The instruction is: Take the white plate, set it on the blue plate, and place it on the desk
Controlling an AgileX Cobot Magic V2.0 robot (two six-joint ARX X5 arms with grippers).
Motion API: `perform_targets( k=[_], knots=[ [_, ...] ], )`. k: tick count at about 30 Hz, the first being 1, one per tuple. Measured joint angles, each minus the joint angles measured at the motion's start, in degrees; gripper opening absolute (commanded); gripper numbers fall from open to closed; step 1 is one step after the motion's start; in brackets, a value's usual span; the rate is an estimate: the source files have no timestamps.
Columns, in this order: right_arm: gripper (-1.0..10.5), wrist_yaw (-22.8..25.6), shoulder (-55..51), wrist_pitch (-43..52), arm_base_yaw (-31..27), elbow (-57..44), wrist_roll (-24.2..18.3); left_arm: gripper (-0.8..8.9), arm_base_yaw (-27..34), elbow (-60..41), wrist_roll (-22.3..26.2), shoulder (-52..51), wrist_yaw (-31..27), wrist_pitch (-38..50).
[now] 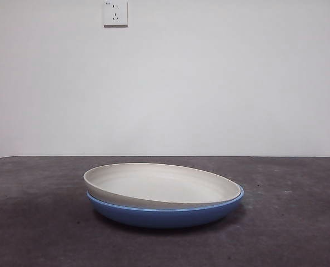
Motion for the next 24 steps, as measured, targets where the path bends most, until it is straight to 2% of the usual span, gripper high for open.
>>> perform_targets(
  k=[8, 16, 17, 18, 19, 20, 21, 22, 24],
  knots=[
    [6.5, 1.8, -9.2, -0.5, 0.0, 0.0, 0.2, 6.26, 0.0, 0.0, -0.2, 0.0, 0.0, -0.7],
    [6.4, 1.8, -12.4, -0.5, 0.0, 0.0, 1.0, 6.20, 0.0, 0.0, -0.2, 0.0, 0.0, -2.4],
    [6.2, 1.8, -12.4, -0.6, 0.0, 0.0, 1.1, 5.83, 0.0, 0.0, -0.2, 0.0, 0.0, -2.6],
    [5.3, 1.8, -12.4, -0.6, 0.0, 0.0, 1.3, 5.06, 0.0, 0.0, -0.2, 0.0, 0.0, -2.7],
    [3.9, 1.8, -12.4, -0.6, 0.0, 0.0, 1.4, 3.83, 0.0, 0.0, -0.2, 0.0, 0.0, -2.9],
    [2.1, 1.8, -12.4, -0.6, 0.0, 0.0, 1.6, 1.92, 0.0, 0.0, -0.2, 0.0, 0.0, -3.0],
    [0.6, 1.8, -12.4, -0.6, 0.0, 0.0, 1.6, 0.63, 0.0, 0.0, -0.2, 0.0, 0.0, -3.1],
    [-0.1, 1.8, -12.4, -0.6, 0.0, 0.0, 1.6, 0.10, 0.0, 0.0, -0.2, 0.0, 0.0, -3.1],
    [0.2, 1.9, -12.4, -0.6, 0.0, 0.0, 1.6, 0.28, 0.0, 0.0, -0.2, 0.0, 0.0, -3.1]
  ],
)
